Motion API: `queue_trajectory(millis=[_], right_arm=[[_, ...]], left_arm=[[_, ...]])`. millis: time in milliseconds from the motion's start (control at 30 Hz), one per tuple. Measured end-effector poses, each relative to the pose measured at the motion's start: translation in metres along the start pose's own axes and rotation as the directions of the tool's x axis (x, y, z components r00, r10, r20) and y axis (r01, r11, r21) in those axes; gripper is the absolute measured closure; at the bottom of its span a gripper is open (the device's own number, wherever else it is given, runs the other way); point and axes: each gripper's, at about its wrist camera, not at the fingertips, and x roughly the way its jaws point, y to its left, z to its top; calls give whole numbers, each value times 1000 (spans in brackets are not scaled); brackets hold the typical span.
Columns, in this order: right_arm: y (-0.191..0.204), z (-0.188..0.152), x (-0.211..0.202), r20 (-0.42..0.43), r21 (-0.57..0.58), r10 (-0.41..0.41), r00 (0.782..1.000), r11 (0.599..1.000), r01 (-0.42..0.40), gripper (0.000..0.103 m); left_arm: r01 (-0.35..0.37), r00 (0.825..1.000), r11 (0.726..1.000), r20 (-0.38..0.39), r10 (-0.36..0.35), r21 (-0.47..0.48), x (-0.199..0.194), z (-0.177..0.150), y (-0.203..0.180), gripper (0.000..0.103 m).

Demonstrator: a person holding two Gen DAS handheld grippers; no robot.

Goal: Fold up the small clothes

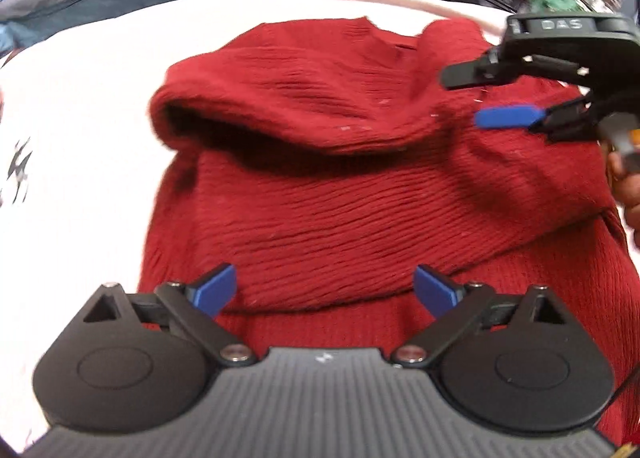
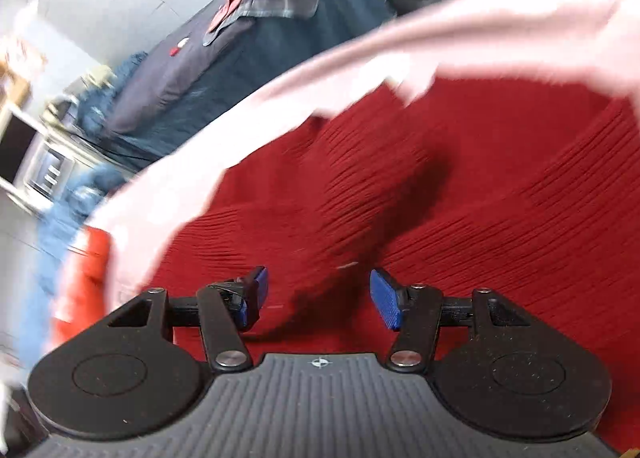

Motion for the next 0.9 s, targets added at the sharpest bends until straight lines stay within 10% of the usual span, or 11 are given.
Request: queue_trajectory(millis=[200,433,700,900], right_arm=[[-4,-12,35,21,192,46,999,980,-49,21],[-15,24,-6,332,233,-5,943,970,-77,33],[-13,36,-2,210,173,-19,978,985,-17,81],[13,29,-45,264,38,11,964,999,-22,84]], left_arm=[[-23,999,999,-32,22,-30,-2,-14,13,5],[-29,999,997,-27,27,-66,-2,-15,24,5],[-24,1000,999,-20,23,-46,-4,-3,18,5],[-42,999,998,-27,41,-51,-3,-1,20,4]])
